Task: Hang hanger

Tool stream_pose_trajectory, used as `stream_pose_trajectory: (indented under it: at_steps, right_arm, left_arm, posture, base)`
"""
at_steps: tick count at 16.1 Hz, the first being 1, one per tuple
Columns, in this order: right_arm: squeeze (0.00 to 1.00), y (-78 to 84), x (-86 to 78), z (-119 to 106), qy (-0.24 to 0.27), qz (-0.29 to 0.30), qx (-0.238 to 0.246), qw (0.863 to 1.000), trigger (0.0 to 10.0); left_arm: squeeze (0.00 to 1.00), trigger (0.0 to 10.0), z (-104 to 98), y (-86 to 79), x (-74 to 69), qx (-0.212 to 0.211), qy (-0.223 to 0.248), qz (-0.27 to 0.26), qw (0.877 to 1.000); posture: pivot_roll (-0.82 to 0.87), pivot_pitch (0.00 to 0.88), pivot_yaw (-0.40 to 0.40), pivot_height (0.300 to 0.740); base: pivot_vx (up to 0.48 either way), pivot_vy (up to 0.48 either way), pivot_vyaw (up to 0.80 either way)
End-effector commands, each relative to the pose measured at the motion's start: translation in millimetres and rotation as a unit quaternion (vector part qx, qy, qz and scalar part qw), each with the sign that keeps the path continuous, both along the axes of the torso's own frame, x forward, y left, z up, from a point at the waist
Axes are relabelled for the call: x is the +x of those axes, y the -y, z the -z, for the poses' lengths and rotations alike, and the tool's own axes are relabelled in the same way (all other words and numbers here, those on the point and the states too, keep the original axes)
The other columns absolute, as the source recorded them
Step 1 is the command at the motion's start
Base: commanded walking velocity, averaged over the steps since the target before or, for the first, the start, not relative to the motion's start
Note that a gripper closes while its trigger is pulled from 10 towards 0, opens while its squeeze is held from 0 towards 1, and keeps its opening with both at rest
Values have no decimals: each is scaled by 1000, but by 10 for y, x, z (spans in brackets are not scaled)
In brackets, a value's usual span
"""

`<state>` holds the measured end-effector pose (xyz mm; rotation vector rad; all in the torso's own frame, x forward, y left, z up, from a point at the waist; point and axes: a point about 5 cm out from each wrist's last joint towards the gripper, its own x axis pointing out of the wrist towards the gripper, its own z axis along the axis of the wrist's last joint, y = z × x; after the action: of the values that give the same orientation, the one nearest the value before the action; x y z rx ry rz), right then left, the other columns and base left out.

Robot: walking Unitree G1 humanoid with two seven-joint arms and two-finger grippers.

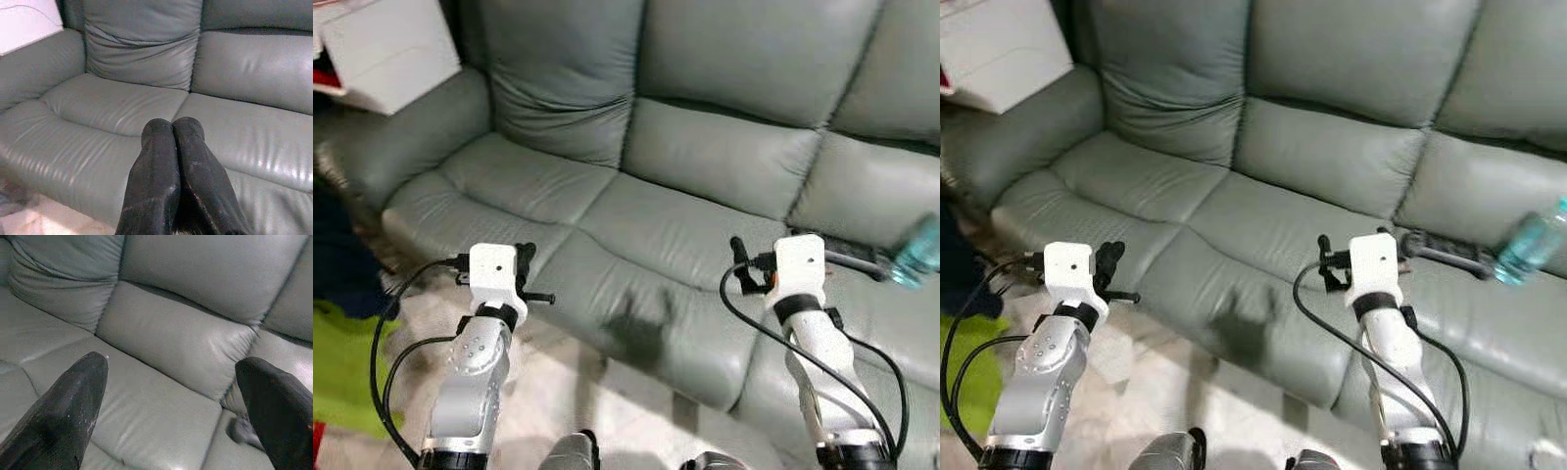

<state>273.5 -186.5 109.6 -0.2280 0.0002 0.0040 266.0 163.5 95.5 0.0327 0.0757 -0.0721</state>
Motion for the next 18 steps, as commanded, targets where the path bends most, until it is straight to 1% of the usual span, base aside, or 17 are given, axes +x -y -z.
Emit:
stream_pose_trajectory:
  at_steps: [1, 2, 3, 4, 6, 7, 8, 10, 12, 13, 14, 16, 18]
  right_arm:
    - [0, -37, 30, -11, 8, 0, 4, 1000, 10000]
    - [0, -39, 42, -23, 11, 1, 6, 1000, 10000]
    - [0, -49, 53, -35, 12, 0, 6, 1000, 10000]
    - [0, -78, 56, -29, 12, -9, 6, 1000, 10000]
    - [0, -88, 57, -23, 11, -12, 5, 1000, 10000]
    - [0, -89, 58, -25, 12, -12, 6, 1000, 10000]
    - [0, -100, 57, -16, 10, -14, 7, 1000, 10000]
    - [0, -119, 58, -18, 10, -23, 6, 1000, 10000]
    - [0, -132, 58, -25, 13, -28, 4, 1000, 10000]
    - [290, -133, 52, -26, 15, -28, 7, 999, 10000]
    - [1000, -126, 38, -28, 18, -25, 10, 999, 10000]
    - [1000, -104, 20, -14, 16, -20, 15, 1000, 10000]
    - [1000, -100, 22, -15, 16, -20, 22, 999, 10000]
  left_arm:
    - [0, 10000, 9, -58, 7, 6, 3, -13, 1000]
    - [0, 10000, 2, -84, 14, 37, 3, -27, 999]
    - [0, 10000, -2, -90, 27, 29, 4, -36, 999]
    - [0, 10000, 12, -83, 30, 3, -10, -40, 999]
    - [0, 10000, 22, -112, 26, 11, -19, -59, 998]
    - [0, 10000, 19, -118, 32, 23, -14, -52, 998]
    - [0, 10000, 39, -104, 19, 26, -15, -47, 998]
    - [0, 10000, 39, -91, 10, 27, -15, -52, 998]
    - [0, 10000, 31, -144, 20, 30, -12, -65, 997]
    - [0, 10000, 35, -177, 18, 29, -13, -75, 997]
    - [1000, 10000, 26, -220, 3, 14, -10, -74, 997]
    - [1000, 10000, 21, -255, -18, 17, -10, -83, 996]
    - [1000, 10000, 20, -308, -29, 32, -11, -103, 994]
  posture:
    - [-27, 68, 57, 740]
    - [-27, 68, 57, 740]
    - [-27, 68, 57, 740]
    - [-25, 69, 56, 740]
    - [-24, 77, 54, 740]
    - [-25, 81, 53, 740]
    - [-25, 81, 53, 740]
    - [-26, 96, 53, 740]
    - [-26, 93, 51, 740]
    - [-27, 97, 49, 740]
    - [-26, 102, 48, 740]
    - [-25, 107, 49, 740]
    - [-25, 111, 49, 740]
  base:
    - [0, 0, 800]
    - [0, 0, 800]
    - [0, 0, 800]
    - [0, 0, 800]
    - [0, 0, 800]
    - [0, 0, 800]
    - [0, 0, 800]
    - [0, 0, 800]
    - [0, 0, 800]
    - [0, 0, 800]
    - [0, 0, 800]
    - [0, 0, 797]
    - [0, 0, 794]
